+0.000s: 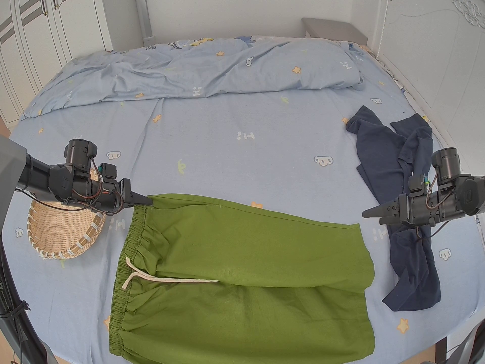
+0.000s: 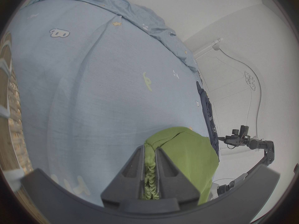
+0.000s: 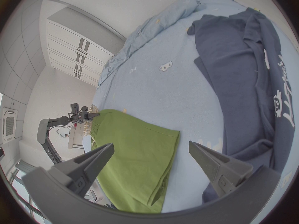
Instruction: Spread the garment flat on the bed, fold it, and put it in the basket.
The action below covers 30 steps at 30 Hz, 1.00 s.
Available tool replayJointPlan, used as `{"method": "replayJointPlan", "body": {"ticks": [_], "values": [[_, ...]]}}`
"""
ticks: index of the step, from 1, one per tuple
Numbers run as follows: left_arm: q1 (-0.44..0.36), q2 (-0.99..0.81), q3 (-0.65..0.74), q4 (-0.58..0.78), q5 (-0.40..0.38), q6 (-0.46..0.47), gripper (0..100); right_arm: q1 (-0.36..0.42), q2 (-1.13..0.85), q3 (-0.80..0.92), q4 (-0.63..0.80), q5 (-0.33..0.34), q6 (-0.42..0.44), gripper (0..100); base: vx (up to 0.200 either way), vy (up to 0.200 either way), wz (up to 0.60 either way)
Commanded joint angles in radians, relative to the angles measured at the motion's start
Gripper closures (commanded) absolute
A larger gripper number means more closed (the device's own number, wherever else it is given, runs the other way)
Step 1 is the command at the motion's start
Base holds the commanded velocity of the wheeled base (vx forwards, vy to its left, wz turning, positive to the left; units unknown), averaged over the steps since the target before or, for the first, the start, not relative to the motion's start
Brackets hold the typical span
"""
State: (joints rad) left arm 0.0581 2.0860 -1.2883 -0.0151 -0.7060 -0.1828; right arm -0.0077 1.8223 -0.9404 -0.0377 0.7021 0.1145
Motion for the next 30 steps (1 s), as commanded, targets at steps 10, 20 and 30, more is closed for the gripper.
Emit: {"method": "replayJointPlan", "body": {"ticks": [10,20,30], "values": [[0.005,-0.009,0.000,0.000,0.000,0.000,100,0.061,0.199,-0.017,-0.100,0.013,-0.006,0,0.000,0.000,0.00],[0.005,-0.012,0.000,0.000,0.000,-0.001,100,0.078,0.227,-0.028,-0.166,0.033,0.005,0,0.000,0.000,0.00],[0.005,-0.012,0.001,0.000,0.000,-0.001,100,0.075,0.235,-0.043,-0.169,0.031,0.014,100,0.000,0.000,0.00]]}}
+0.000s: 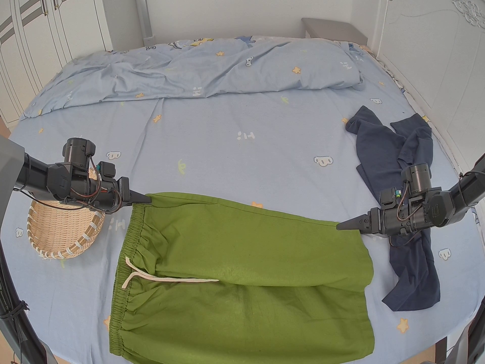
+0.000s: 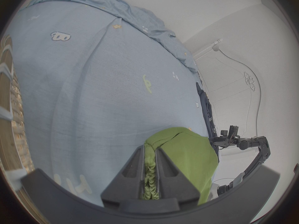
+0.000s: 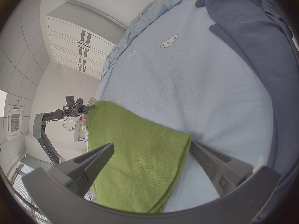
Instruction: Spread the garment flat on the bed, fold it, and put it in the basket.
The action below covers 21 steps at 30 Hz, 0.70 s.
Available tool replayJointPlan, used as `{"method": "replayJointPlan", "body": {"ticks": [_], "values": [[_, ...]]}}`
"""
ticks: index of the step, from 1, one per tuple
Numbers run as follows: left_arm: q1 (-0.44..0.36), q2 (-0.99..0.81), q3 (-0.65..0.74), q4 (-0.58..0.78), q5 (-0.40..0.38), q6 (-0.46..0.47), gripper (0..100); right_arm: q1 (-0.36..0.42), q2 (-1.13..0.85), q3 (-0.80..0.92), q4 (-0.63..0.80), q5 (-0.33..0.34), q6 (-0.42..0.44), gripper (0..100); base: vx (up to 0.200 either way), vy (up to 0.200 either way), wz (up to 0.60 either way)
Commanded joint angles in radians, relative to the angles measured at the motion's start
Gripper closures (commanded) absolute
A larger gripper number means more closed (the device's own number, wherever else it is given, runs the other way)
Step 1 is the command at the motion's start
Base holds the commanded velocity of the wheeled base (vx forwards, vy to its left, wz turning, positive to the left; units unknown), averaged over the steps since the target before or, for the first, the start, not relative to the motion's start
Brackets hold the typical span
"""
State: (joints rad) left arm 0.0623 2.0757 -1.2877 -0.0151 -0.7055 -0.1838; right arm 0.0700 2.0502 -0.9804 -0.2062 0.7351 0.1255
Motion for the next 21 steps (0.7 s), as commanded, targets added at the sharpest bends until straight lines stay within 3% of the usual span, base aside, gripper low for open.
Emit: {"method": "replayJointPlan", "body": {"ticks": [1,21], "values": [[0.001,0.000,0.001,0.000,0.000,0.000,100,-0.003,0.008,-0.004,-0.001,-0.002,0.003,100,0.000,0.000,0.00],[0.024,-0.039,-0.001,0.000,0.000,0.000,100,-0.004,-0.065,-0.057,-0.004,-0.014,0.028,100,0.000,0.000,0.00]]}}
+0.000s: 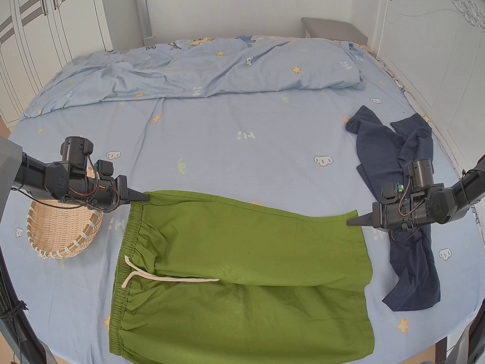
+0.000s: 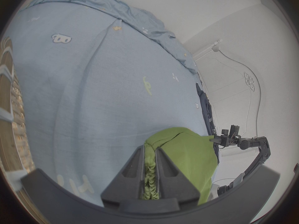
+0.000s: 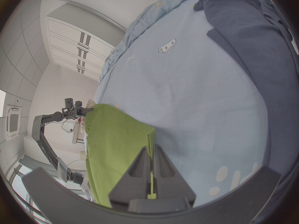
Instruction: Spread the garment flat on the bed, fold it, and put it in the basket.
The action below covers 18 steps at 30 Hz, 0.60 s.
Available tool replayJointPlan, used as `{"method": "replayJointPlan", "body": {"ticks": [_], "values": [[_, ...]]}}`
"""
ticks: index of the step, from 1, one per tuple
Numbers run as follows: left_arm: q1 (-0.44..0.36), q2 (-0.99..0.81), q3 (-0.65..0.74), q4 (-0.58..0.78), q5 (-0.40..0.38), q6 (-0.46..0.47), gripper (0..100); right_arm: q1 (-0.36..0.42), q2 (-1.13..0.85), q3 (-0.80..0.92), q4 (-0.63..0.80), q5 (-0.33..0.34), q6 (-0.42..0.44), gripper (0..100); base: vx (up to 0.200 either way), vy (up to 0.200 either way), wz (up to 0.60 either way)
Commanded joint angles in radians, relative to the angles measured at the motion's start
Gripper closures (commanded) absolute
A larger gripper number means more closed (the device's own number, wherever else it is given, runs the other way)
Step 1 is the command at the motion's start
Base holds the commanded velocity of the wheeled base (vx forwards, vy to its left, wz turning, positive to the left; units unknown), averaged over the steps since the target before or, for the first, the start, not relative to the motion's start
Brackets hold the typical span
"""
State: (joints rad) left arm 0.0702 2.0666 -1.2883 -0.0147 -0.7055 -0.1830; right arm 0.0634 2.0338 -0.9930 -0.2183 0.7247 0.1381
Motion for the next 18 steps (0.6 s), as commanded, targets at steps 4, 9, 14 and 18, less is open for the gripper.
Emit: {"method": "replayJointPlan", "body": {"ticks": [4,9,14,18], "values": [[0.026,-0.051,-0.002,-0.001,0.000,-0.003,100,0.007,-0.080,-0.184,0.071,-0.008,0.060,100,0.000,0.000,0.00],[0.039,-0.057,-0.008,-0.002,0.000,-0.001,100,0.024,-0.076,-0.317,0.137,-0.030,0.061,100,0.000,0.000,0.00],[0.045,-0.057,-0.011,-0.018,0.000,-0.001,100,0.042,-0.070,-0.388,0.142,-0.050,0.061,100,0.000,0.000,0.00],[0.051,-0.054,-0.008,-0.067,0.001,-0.006,100,0.056,-0.046,-0.474,0.174,-0.067,0.060,100,0.000,0.000,0.00]]}}
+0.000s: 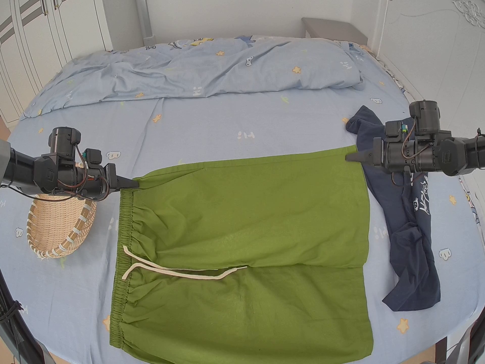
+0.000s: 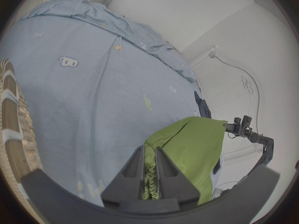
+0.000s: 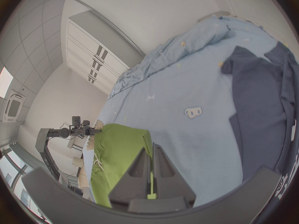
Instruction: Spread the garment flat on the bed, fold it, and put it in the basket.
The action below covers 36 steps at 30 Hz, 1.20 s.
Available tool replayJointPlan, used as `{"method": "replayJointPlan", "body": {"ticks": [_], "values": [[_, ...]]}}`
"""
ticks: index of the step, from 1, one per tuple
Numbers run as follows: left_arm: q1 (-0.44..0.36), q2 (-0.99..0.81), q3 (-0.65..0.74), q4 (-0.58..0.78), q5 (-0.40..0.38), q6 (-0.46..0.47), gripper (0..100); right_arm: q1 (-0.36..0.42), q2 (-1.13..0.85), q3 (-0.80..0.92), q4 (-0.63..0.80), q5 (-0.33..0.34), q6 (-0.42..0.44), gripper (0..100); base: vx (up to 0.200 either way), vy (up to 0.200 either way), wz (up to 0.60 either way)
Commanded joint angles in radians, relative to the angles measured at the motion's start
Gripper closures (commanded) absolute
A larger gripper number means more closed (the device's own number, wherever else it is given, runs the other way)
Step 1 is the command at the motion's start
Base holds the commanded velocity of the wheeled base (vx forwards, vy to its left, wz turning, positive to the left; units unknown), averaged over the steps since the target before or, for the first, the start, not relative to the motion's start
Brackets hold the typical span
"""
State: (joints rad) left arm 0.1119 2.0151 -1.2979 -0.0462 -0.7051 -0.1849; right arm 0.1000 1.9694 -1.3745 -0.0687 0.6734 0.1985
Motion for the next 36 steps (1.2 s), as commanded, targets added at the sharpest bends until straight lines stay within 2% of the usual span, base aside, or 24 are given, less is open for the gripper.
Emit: {"method": "replayJointPlan", "body": {"ticks": [1,12,20,25,36], "values": [[0.009,-0.003,0.002,-0.037,0.001,-0.004,100,0.021,0.020,-0.095,0.024,-0.017,-0.001,100,0.000,0.000,0.00],[0.020,0.008,-0.006,-0.093,0.013,-0.005,100,0.038,0.167,-0.350,0.069,-0.028,-0.002,100,0.000,0.000,0.00],[0.018,0.039,-0.049,-0.100,0.015,-0.005,100,0.046,0.250,-0.468,0.115,-0.029,-0.007,100,0.000,0.000,0.00],[0.020,0.083,-0.086,-0.100,0.015,-0.007,100,0.046,0.275,-0.488,0.113,-0.063,-0.008,100,0.000,0.000,0.00],[0.020,0.132,-0.150,-0.092,0.015,-0.015,100,0.037,0.307,-0.505,0.102,-0.064,-0.004,100,0.000,0.000,0.00]]}}
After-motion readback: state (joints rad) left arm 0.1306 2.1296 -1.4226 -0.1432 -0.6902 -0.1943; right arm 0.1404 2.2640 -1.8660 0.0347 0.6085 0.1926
